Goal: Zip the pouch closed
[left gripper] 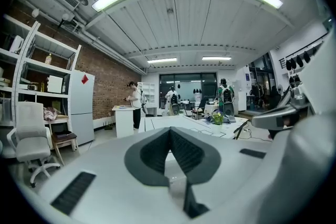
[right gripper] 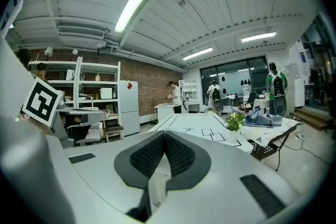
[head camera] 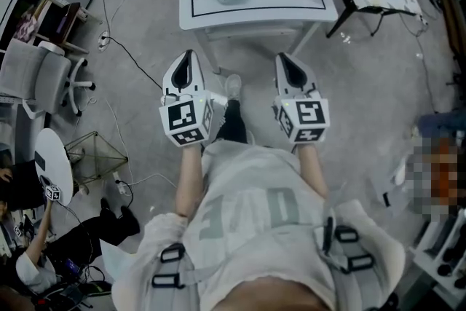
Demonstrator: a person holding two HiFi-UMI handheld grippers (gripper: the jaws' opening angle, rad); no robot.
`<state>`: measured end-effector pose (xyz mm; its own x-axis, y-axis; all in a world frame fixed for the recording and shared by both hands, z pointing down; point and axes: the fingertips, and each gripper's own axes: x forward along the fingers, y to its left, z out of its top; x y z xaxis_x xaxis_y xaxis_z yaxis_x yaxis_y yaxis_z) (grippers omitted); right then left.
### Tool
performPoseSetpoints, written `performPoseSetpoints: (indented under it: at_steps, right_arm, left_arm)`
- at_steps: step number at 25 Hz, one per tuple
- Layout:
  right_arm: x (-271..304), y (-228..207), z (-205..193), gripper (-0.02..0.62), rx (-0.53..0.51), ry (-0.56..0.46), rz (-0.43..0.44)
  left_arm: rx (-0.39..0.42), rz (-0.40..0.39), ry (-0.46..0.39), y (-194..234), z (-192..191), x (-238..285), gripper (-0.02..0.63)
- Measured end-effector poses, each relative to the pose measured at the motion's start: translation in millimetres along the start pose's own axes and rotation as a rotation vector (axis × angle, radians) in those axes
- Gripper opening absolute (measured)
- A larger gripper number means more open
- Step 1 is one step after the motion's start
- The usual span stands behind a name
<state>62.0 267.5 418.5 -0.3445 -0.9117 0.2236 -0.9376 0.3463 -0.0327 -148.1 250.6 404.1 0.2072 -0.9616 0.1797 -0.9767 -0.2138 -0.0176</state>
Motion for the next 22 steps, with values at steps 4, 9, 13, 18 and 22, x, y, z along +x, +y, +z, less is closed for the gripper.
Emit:
performPoseSetpoints:
  at_steps: [4,9,13,18,22]
  right_arm:
    - [15,-13,5,0.008,0.012,-0.004,-0.028]
    - [48,-27,6,0.008,0.026,0.000,-0.052]
    - [86,-41,16,0.008,0.034,-0.005,-0.069]
    - [148,-61,40,0.008,0.041,-0.013,-0.091]
    - [199,-72,58,0.008,0.019,-0.008,-0.100]
  left_arm:
    - [-0.001,-0.030,0.004,-4,4,23,0.006]
    - [-0.007,-0.044,0.000,0,4,62,0.006]
    - [-0.003,-0.061,-0.001,10,15,105,0.006]
    - [-0.003,-0.078,-0.013,27,34,170,0.006]
    - [-0.018,-0.095,0.005,42,39,222,0.006]
